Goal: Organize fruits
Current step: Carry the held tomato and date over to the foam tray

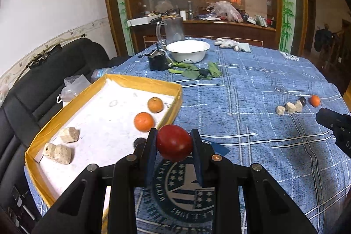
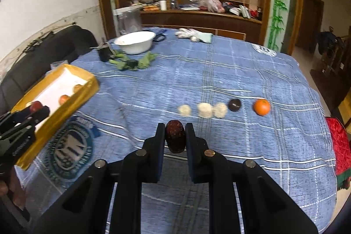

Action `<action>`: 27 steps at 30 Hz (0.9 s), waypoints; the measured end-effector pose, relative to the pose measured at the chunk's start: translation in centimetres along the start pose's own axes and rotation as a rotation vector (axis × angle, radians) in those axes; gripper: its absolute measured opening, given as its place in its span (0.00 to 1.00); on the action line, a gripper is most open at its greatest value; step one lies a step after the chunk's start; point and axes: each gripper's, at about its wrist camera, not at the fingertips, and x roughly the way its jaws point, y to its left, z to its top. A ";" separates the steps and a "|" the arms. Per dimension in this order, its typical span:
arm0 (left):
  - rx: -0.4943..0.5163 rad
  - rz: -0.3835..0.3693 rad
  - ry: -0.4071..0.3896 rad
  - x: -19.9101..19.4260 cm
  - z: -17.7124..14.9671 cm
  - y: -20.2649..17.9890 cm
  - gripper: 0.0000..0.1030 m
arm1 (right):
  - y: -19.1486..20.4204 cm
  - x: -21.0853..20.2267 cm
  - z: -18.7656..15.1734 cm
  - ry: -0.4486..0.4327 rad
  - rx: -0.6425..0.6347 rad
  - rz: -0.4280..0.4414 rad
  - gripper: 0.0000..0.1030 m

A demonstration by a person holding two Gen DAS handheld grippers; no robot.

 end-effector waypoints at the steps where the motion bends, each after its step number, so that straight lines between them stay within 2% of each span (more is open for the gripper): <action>1: -0.006 0.004 0.002 -0.1 0.0 0.3 0.28 | 0.4 -0.1 0.1 -0.004 -0.005 0.011 0.19; 12: -0.085 0.039 0.041 -0.2 -0.5 4.8 0.28 | 5.9 -1.5 1.3 -0.043 -0.076 0.119 0.19; 27: -0.234 0.142 0.113 0.5 -1.7 13.4 0.28 | 13.5 -1.1 3.7 -0.066 -0.165 0.259 0.19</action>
